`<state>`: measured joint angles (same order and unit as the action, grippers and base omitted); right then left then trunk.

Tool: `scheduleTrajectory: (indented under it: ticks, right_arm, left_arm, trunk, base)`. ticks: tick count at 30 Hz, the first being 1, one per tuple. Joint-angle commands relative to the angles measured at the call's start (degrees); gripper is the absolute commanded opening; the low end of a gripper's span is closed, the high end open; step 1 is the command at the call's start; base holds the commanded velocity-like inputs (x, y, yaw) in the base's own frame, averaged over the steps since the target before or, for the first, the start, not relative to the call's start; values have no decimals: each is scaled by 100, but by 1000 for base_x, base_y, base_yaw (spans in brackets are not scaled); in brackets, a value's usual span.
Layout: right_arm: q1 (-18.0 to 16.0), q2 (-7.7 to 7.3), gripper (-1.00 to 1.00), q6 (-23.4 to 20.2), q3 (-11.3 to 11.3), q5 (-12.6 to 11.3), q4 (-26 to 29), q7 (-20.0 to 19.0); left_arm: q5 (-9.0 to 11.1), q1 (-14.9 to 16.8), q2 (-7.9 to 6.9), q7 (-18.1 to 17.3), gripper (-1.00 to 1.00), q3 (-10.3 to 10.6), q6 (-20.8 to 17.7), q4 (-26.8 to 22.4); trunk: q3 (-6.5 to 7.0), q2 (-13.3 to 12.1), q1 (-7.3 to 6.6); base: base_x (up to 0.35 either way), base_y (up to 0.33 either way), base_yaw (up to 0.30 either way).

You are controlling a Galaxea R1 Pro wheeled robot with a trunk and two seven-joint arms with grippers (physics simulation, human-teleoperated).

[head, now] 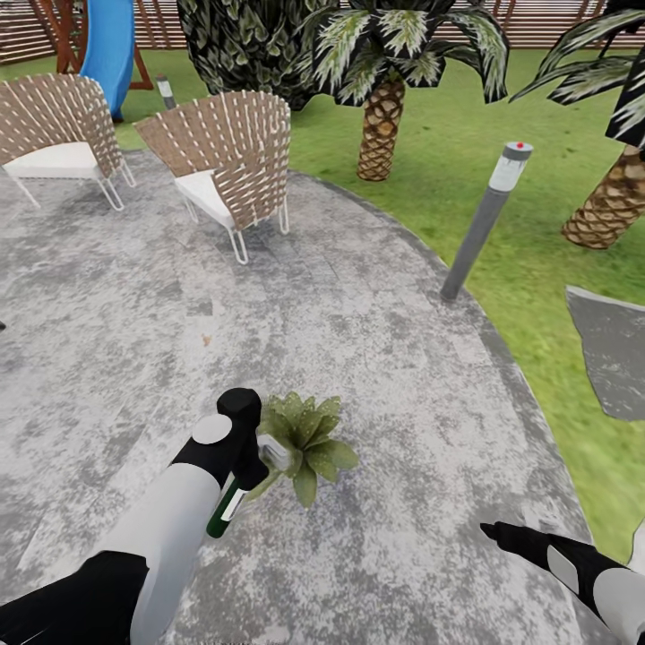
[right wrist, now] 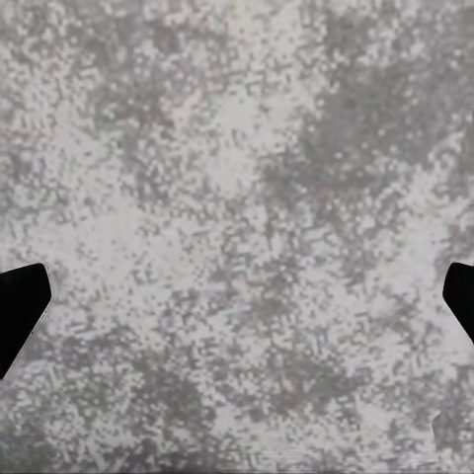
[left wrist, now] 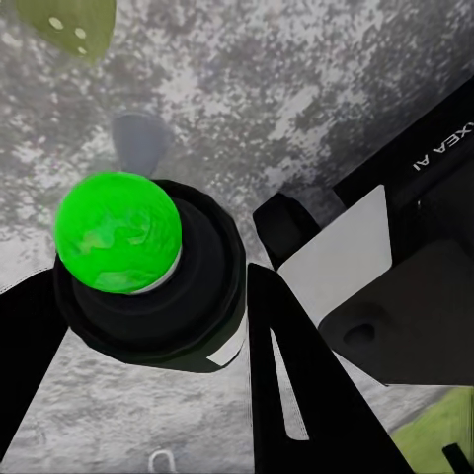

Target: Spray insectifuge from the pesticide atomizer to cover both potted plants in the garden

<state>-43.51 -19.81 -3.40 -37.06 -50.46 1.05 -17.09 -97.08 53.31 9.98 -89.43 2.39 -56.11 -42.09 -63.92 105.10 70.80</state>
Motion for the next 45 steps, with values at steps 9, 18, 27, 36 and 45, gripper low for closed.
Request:
scheduleTrajectory:
  ticks: [9,18,27,36,45]
  right_arm:
    - [0,-5,100,-30,-38,-61,9,-13]
    - [0,-5,100,-30,-38,-61,9,-13]
    - [0,-5,100,-29,-38,-61,9,-13]
    - [0,-5,100,-29,-38,-61,9,-13]
    - [0,-5,100,-29,-38,-61,9,-13]
  left_arm:
    - [-56,4,2,-57,-100,7,-58,-1]
    - [-56,4,2,-57,-100,7,-58,-1]
    - [-56,4,2,-57,-100,7,-58,-1]
    - [-56,4,2,-57,-100,7,-58,-1]
    - [-56,-12,2,-57,-100,-21,-52,2]
  trunk:
    - [-4,2,-1]
    - [-4,2,-1]
    - [-4,2,-1]
    - [-4,2,-1]
    - [-4,2,-1]
  base:
    - [0,-124,245]
    - [0,-338,139]
    - [0,-341,239]
    - [1,-341,252]
    - [39,-117,252]
